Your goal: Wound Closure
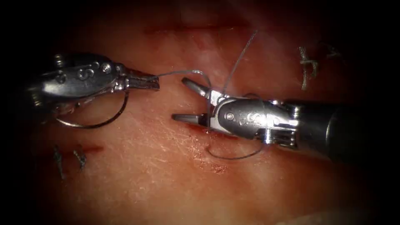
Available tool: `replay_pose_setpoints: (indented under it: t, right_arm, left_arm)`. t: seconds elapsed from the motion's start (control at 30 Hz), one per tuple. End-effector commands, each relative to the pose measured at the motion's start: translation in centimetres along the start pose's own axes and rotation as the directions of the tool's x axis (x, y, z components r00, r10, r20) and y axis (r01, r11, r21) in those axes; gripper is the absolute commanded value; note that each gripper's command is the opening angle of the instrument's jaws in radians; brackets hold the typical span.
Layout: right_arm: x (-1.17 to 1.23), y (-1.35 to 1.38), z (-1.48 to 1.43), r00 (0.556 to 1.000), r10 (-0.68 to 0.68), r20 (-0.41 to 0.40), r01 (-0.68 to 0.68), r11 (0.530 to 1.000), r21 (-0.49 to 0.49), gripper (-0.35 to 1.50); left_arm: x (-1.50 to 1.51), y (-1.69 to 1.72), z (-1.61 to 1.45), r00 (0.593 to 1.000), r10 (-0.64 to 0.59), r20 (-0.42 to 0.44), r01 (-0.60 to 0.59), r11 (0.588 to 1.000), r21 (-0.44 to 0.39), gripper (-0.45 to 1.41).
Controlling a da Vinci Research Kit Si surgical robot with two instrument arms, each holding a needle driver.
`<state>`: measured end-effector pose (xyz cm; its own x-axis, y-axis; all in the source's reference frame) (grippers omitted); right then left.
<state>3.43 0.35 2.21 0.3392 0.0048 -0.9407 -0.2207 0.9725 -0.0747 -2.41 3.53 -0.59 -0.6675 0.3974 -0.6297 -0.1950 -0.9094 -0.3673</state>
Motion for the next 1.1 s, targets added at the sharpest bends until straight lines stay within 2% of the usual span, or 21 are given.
replay_pose_setpoints:
  t: [0.03, 0.17, 0.27, 0.47, 0.83, 0.93, 1.1]
  right_arm:
    - [-0.03, 0.00, 0.03, 1.000, -0.026, -0.006, 0.026, 1.000, 0.004, 0.86]
    - [-0.01, 0.10, -0.17, 0.993, -0.117, -0.022, 0.117, 0.993, -0.029, 0.88]
    - [-0.04, 0.12, -0.22, 0.992, -0.117, -0.039, 0.115, 0.992, -0.044, 0.89]
    - [-0.02, 0.07, -0.21, 0.992, -0.119, -0.042, 0.117, 0.992, -0.042, 0.89]
    - [0.05, -0.07, -0.22, 0.989, -0.131, -0.063, 0.130, 0.991, -0.015, 0.88]
    - [0.15, -0.12, -0.25, 0.989, -0.122, -0.079, 0.122, 0.993, 0.001, 0.84]
    - [0.22, -0.13, -0.28, 0.989, -0.118, -0.085, 0.119, 0.993, 0.003, 0.81]
  left_arm:
    - [0.01, -0.04, 0.08, 1.000, 0.003, -0.002, -0.003, 1.000, 0.001, -0.45]
    - [-0.02, -0.06, 0.11, 1.000, -0.005, -0.001, 0.005, 1.000, -0.001, -0.45]
    - [-0.03, -0.05, 0.14, 1.000, -0.004, -0.001, 0.004, 1.000, 0.002, -0.45]
    - [0.00, -0.07, 0.19, 1.000, -0.012, -0.002, 0.012, 1.000, 0.000, -0.45]
    - [0.22, -0.41, 0.50, 1.000, -0.030, 0.006, 0.030, 1.000, -0.004, -0.45]
    - [0.14, -0.63, 0.66, 0.999, -0.024, 0.027, 0.024, 1.000, 0.002, -0.45]
    - [-0.08, -0.71, 0.86, 0.998, -0.002, 0.061, 0.001, 1.000, 0.006, -0.45]
